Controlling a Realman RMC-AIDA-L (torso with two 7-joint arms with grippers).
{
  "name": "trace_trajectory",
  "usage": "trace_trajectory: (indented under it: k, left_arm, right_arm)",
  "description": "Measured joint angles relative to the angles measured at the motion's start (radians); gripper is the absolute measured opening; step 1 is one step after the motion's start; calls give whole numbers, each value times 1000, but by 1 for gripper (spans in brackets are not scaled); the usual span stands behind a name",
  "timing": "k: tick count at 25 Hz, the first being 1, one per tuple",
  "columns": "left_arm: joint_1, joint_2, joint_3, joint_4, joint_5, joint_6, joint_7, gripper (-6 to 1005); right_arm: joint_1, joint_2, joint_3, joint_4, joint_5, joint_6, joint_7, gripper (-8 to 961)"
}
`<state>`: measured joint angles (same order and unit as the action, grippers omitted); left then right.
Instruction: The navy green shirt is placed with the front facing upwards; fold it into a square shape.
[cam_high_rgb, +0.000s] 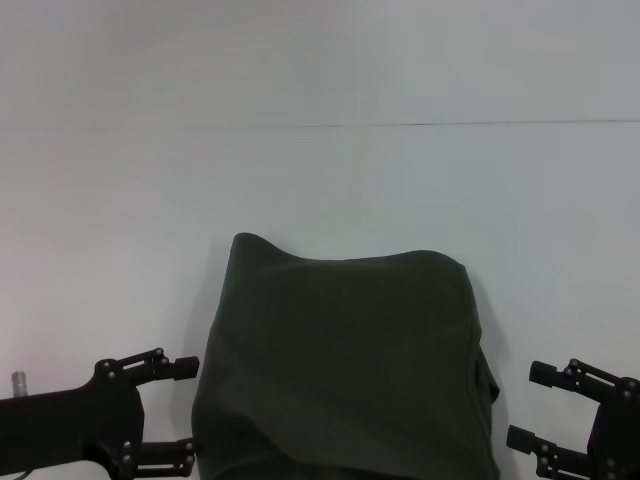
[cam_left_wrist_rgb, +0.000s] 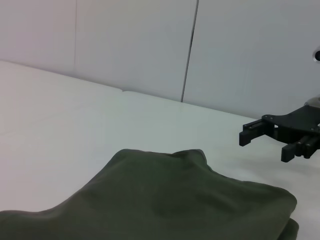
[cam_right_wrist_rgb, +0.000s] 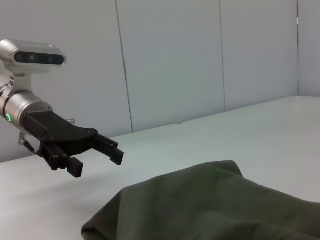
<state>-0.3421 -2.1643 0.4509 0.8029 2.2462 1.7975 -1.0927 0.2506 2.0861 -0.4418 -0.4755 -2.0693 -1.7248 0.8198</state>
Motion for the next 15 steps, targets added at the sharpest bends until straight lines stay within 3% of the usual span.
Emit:
trace_trajectory:
  k: [15]
  left_arm:
    - [-4, 0, 0, 4, -1, -11, 1, 876]
  right_arm:
    - [5, 0, 8, 0, 2, -10, -1, 812]
